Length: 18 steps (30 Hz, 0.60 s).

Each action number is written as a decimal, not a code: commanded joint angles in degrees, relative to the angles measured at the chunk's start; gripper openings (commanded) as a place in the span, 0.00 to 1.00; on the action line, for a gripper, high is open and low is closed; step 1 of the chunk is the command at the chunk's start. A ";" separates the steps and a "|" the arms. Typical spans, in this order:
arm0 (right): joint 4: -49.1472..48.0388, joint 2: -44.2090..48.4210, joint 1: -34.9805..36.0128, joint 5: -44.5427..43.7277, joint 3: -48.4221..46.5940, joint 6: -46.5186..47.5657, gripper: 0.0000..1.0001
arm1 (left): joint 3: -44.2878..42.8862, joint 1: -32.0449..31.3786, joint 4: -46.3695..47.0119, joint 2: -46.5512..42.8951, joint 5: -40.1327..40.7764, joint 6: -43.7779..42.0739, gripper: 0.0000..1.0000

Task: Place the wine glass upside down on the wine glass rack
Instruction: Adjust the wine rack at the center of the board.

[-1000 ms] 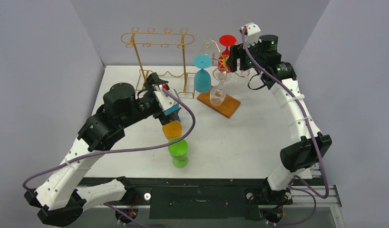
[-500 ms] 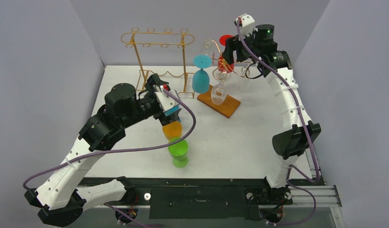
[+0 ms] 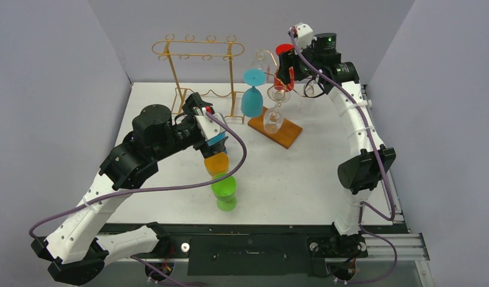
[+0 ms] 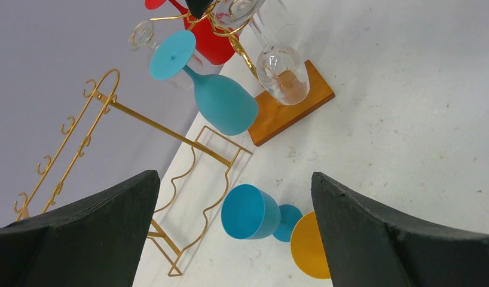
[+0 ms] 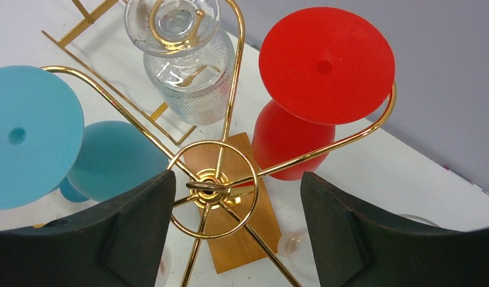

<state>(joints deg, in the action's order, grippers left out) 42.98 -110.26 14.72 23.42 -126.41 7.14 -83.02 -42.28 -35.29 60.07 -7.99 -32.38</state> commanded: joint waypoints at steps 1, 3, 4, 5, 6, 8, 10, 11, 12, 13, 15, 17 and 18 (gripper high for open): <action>-0.84 -1.01 1.04 -0.45 -3.08 0.87 0.72 | -0.47 0.23 2.75 -0.17 -0.50 -0.23 0.96; -0.71 -1.73 1.28 -1.09 -3.22 0.86 0.71 | -0.47 0.24 2.71 -0.22 -0.50 -0.23 0.96; -0.64 -2.00 1.43 -1.36 -3.45 0.85 0.70 | -0.47 0.19 2.71 -0.31 -0.46 -0.23 0.96; -0.48 -2.31 1.57 -1.74 -3.62 0.78 0.70 | -0.47 0.23 2.68 -0.44 -0.52 -0.30 0.96; -0.36 -2.58 1.72 -2.17 -3.78 0.82 0.69 | -0.54 0.19 2.74 -0.42 -0.52 -0.31 0.96; -0.03 -2.91 1.90 -2.76 -4.21 0.80 0.68 | -0.71 0.24 2.61 -0.50 -0.63 -0.23 0.96; 0.00 -2.87 2.09 -3.21 -4.36 0.86 0.67 | -0.86 0.18 2.59 -0.56 -0.72 -0.23 0.96; 0.07 -2.88 2.22 -3.40 -4.45 0.98 0.67 | -0.91 0.24 2.66 -0.59 -0.71 -0.23 0.96; 0.23 -2.88 2.31 -3.65 -4.58 1.03 0.66 | -0.99 0.21 2.67 -0.64 -0.71 -0.23 0.96; 0.31 -3.01 2.41 -3.80 -4.77 1.04 0.66 | -1.00 0.19 2.68 -0.70 -0.83 -0.30 0.96; 0.87 -3.03 2.55 -3.83 -4.99 1.13 0.65 | -1.08 0.18 2.64 -0.81 -0.82 -0.36 0.96; 1.26 -3.06 2.59 -3.85 -5.15 0.82 0.64 | -1.09 0.24 2.66 -0.96 -0.80 -0.42 0.96; 1.62 -3.17 2.71 -3.67 -5.16 0.66 0.63 | -1.04 0.26 2.69 -1.10 -0.82 -0.53 0.96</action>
<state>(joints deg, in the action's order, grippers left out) 44.49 -112.36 16.34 20.60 -129.40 7.94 -83.02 -42.28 -35.27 60.05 -7.99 -32.40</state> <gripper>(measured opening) 0.647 0.963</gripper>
